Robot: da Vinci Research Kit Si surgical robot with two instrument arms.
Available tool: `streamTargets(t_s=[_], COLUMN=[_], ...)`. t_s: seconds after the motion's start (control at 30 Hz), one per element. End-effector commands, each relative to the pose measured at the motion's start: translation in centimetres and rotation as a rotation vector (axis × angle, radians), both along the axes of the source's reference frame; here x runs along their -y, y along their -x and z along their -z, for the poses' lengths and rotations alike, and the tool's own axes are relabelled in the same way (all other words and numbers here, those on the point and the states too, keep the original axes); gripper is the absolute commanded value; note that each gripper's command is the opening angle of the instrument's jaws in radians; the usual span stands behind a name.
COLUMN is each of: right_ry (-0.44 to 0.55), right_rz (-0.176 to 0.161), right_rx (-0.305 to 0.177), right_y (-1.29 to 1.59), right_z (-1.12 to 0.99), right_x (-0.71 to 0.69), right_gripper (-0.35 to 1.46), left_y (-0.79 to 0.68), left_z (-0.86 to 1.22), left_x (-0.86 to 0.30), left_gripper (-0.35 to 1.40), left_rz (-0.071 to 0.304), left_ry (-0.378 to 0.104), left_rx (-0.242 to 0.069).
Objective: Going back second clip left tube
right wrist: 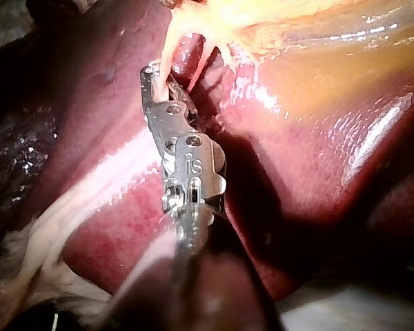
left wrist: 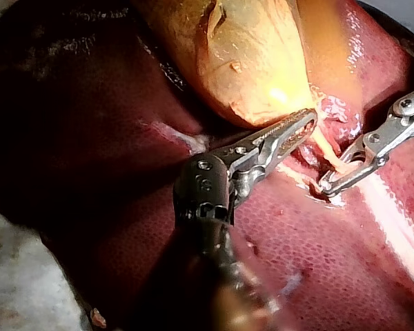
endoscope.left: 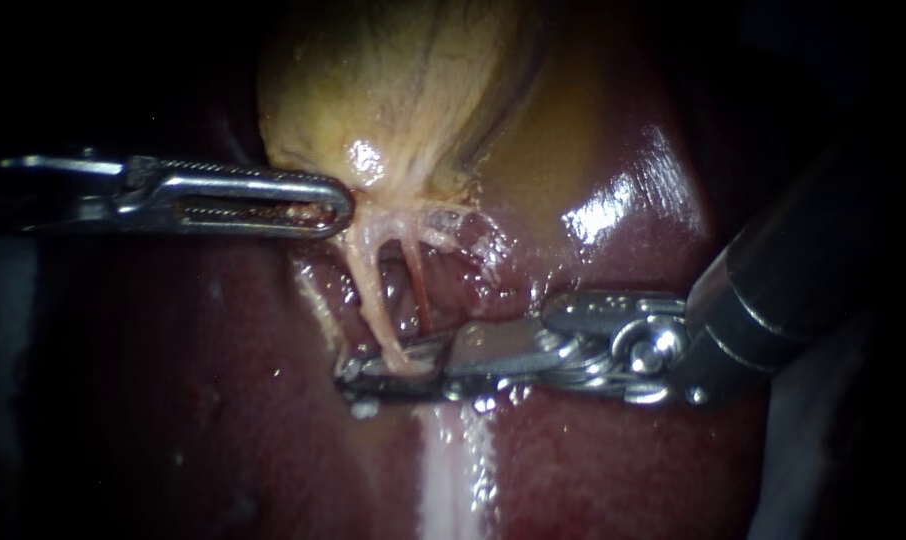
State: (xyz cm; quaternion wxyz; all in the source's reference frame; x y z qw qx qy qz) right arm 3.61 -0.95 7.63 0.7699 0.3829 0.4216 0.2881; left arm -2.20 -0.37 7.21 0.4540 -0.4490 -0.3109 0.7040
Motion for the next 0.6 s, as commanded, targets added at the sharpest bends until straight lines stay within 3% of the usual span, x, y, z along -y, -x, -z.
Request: streamTargets(t_s=[0.03,0.33,0.43,0.5,0.6], right_ry=[0.001,-0.033,0.017,0.053,0.100], right_rz=[0.000,-0.007,-0.005,0.006,0.025], right_rx=[0.000,-0.010,-0.058,-0.073,-0.090], right_y=[0.00,-0.01,-0.03,-0.05,-0.06], right_z=[0.00,-0.01,-0.01,-0.02,-0.03], right_x=[0.00,0.00,-0.01,-0.02,-0.03], right_gripper=[-0.35,-0.30,0.24,0.38,0.45], left_y=[0.00,-0.02,-0.03,-0.04,-0.04], left_z=[0.00,-0.01,-0.01,-0.02,-0.02], left_x=[0.00,0.01,0.01,0.01,0.02], left_gripper=[-0.35,-0.35,-0.35,-0.35,-0.35], left_rz=[0.000,-0.001,-0.002,-0.002,-0.002], left_ry=[0.000,0.001,0.001,0.001,0.002], left_rx=[0.000,0.001,0.001,0.001,0.001])
